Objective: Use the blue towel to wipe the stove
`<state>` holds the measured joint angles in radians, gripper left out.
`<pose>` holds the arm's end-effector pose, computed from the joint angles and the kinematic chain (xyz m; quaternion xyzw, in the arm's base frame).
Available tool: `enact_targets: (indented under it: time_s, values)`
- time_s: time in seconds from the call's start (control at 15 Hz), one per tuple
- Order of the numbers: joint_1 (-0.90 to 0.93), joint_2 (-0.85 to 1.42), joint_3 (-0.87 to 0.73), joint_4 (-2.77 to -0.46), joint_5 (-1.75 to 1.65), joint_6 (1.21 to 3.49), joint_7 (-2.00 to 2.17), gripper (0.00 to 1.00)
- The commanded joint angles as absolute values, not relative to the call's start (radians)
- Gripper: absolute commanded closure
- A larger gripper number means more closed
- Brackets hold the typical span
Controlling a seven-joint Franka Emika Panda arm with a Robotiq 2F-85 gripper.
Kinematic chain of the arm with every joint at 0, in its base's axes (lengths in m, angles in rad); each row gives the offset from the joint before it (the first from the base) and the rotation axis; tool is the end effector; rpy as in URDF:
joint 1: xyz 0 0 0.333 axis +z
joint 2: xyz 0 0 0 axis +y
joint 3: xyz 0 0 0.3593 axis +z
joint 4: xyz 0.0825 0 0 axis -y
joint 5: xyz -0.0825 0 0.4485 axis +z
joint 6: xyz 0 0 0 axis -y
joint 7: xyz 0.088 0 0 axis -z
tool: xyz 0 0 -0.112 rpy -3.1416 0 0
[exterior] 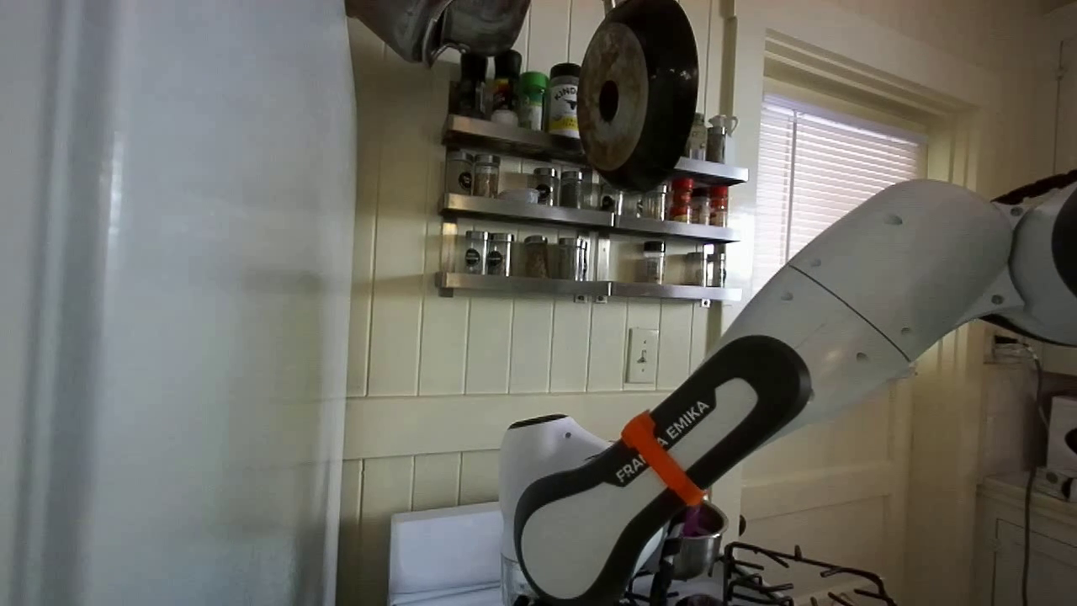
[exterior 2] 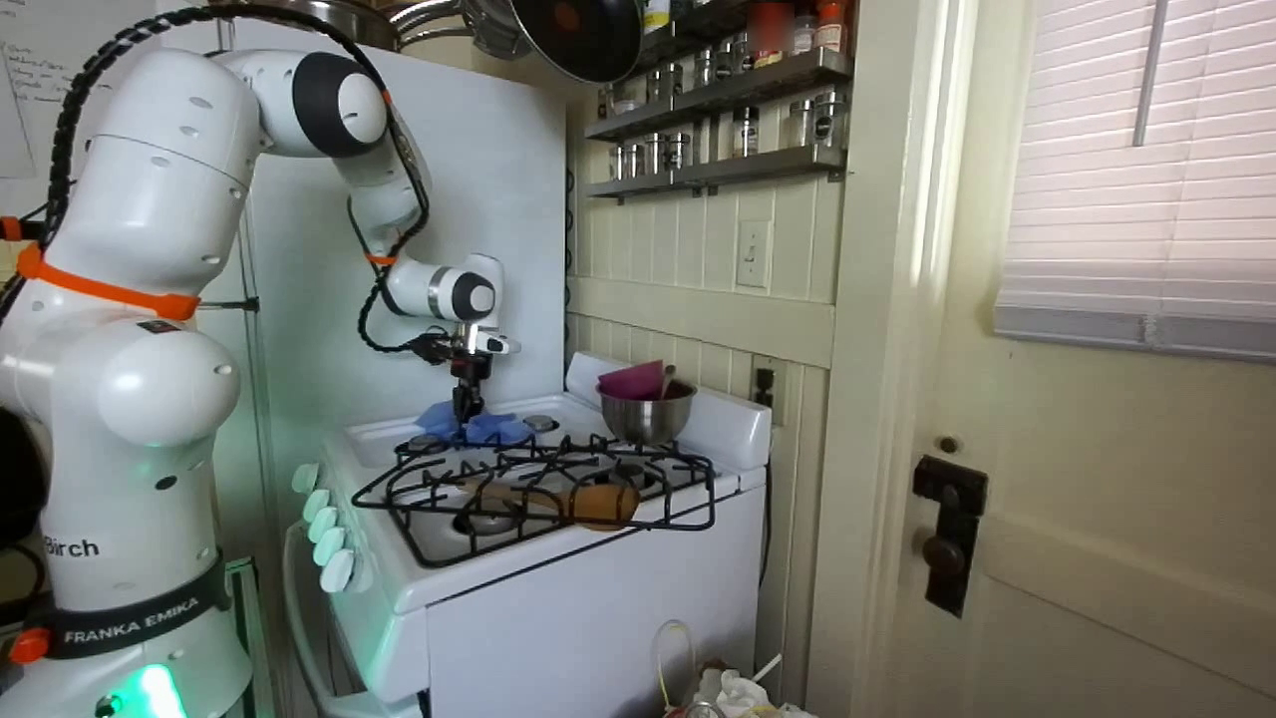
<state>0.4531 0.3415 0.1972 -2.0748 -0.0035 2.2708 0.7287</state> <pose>0.5011 0.3797 0.2435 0.9962 -0.0411 -0.0738 0.0195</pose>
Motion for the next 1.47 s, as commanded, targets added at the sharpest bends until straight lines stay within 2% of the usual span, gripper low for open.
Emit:
enact_targets:
  time_s: [0.0, 0.47, 0.53, 0.87, 1.4]
  values:
    - [0.442, 0.291, 0.182, -2.202, -0.015, 2.276, 0.835, 0.99]
    - [0.393, 0.237, 0.156, -2.284, -0.046, 2.314, 1.002, 0.99]
    - [0.394, 0.235, 0.178, -2.226, -0.029, 2.271, 0.972, 0.96]
    - [0.373, 0.239, 0.166, -2.215, -0.056, 2.27, 0.968, 0.99]
    - [0.325, 0.316, 0.127, -2.057, -0.141, 2.187, 0.901, 0.99]
